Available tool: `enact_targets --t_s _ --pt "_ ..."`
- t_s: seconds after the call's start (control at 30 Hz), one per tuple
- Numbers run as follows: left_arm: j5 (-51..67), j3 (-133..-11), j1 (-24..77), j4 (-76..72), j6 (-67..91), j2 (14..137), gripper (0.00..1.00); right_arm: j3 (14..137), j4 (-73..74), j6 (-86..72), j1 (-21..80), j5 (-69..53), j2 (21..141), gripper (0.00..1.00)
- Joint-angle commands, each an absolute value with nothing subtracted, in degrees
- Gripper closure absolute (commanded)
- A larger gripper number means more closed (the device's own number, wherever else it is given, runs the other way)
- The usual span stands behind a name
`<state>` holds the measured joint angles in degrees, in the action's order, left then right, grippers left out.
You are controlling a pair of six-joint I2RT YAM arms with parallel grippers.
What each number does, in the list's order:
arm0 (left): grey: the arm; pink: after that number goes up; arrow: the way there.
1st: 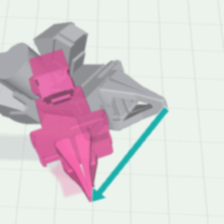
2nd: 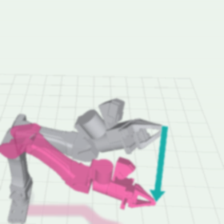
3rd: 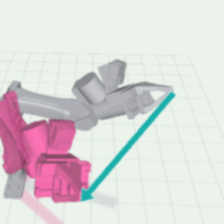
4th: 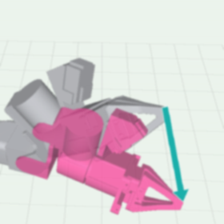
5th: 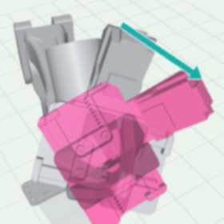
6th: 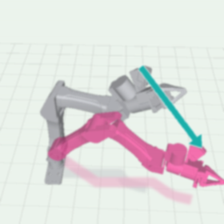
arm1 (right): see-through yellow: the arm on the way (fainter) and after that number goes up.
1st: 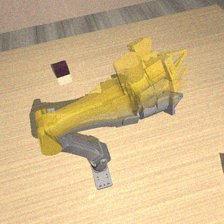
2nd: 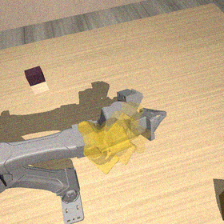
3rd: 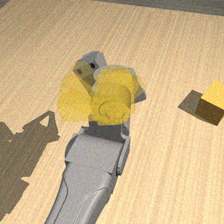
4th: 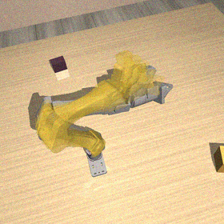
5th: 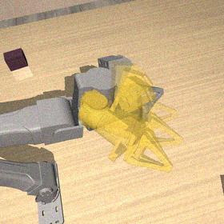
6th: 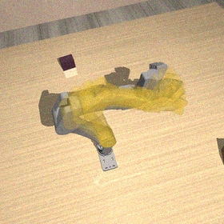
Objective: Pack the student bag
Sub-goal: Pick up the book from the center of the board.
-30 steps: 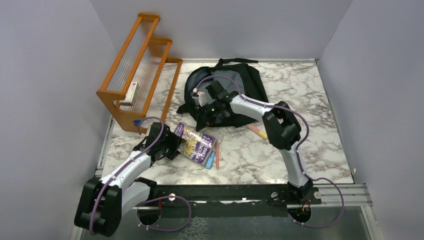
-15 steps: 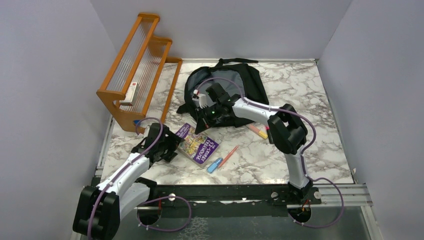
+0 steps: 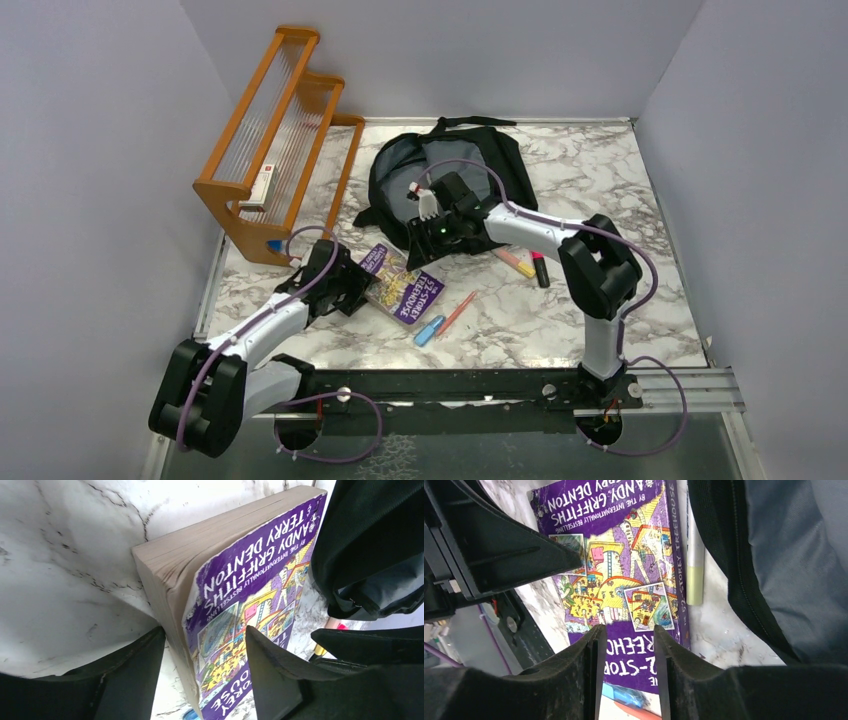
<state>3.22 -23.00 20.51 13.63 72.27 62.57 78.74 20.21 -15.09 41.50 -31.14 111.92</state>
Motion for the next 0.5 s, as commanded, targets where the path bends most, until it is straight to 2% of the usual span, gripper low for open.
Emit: enact_targets --t_s 0.0,0.27,0.47 --pt "3.53 -18.57 22.18 16.26 73.32 65.56 0.41 75.84 18.77 -15.92 40.58 -28.8 108.67 0.52" --pt "3.84 -16.27 22.3 14.85 73.24 66.75 0.6 70.8 18.43 -16.7 37.53 -28.48 107.56 0.32" --pt "4.24 -15.38 22.32 13.33 73.89 69.81 0.77 70.24 18.63 -15.82 35.58 -29.02 108.66 0.26"
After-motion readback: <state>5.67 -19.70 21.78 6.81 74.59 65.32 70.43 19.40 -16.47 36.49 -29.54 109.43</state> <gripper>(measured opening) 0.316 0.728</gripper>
